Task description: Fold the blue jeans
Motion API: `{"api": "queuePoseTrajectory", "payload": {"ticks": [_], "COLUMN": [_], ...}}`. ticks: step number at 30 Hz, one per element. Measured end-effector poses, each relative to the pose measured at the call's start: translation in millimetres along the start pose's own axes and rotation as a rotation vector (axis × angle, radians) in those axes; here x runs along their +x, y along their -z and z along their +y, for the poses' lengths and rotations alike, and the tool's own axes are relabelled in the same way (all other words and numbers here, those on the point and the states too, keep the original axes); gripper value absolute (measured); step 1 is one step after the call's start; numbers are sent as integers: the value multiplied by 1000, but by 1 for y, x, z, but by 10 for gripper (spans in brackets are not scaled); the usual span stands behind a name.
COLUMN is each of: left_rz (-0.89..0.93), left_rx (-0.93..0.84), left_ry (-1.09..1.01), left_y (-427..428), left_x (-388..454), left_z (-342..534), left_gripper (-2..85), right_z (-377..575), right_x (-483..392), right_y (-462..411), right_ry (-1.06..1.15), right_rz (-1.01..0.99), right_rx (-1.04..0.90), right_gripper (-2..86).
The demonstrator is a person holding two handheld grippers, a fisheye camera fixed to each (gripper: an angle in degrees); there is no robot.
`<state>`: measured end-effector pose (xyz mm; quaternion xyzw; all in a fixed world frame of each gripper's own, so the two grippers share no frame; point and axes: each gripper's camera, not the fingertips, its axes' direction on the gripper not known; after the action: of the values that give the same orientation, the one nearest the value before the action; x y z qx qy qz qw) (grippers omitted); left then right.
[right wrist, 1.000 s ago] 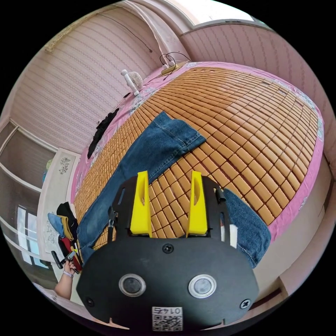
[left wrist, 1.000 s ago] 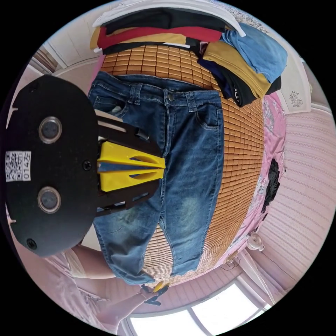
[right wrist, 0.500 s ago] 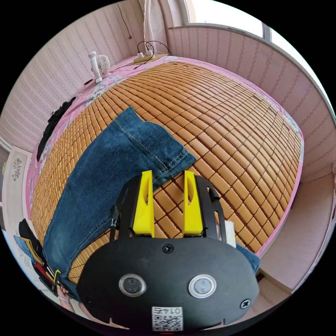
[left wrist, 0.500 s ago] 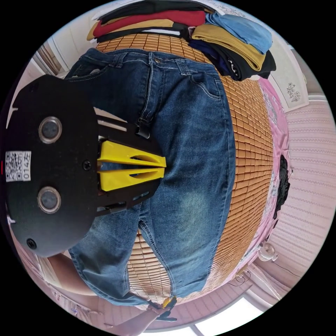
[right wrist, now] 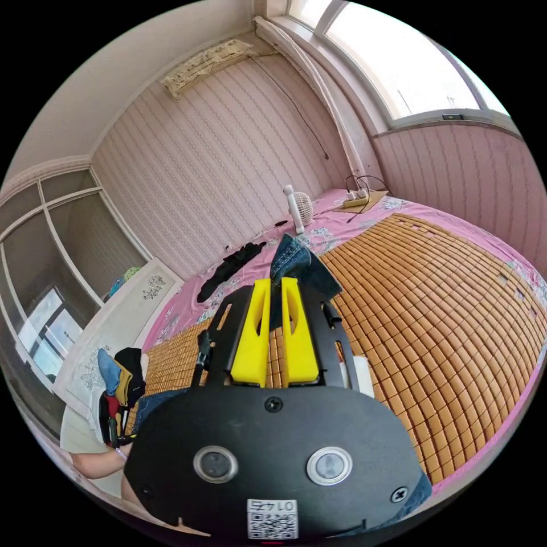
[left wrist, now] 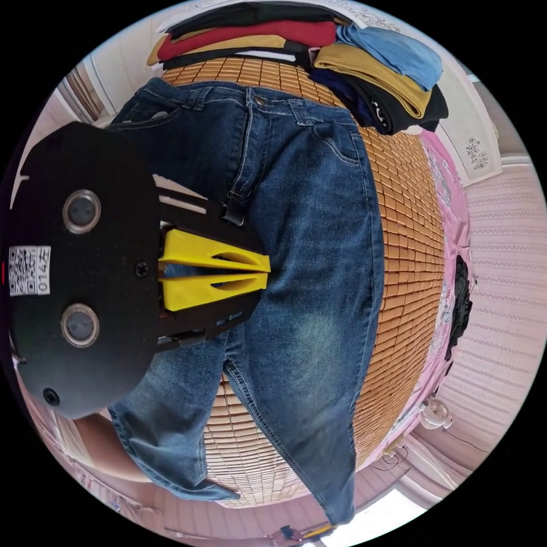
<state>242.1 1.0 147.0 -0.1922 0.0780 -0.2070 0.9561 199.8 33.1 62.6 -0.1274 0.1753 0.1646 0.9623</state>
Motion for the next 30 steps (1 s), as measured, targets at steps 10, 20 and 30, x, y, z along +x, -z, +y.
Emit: {"api": "queuePoseTrajectory", "payload": {"ticks": [10, 20, 30], "left_rz": [59, 283, 437], "left_rx": [-73, 148, -19], "left_ry": [-33, -379, -901], "left_y": [3, 74, 102], "left_x": [3, 65, 192], "left_z": [-2, 38, 164], "left_gripper": [-10, 1, 118], "right_z": [134, 194, 171], "right_x": [82, 19, -30], "right_y": [44, 123, 58], "right_ry": [-296, 11, 227], "right_rz": [239, 450, 440], "right_rx": [-209, -371, -404], "right_gripper": [65, 115, 181]}}
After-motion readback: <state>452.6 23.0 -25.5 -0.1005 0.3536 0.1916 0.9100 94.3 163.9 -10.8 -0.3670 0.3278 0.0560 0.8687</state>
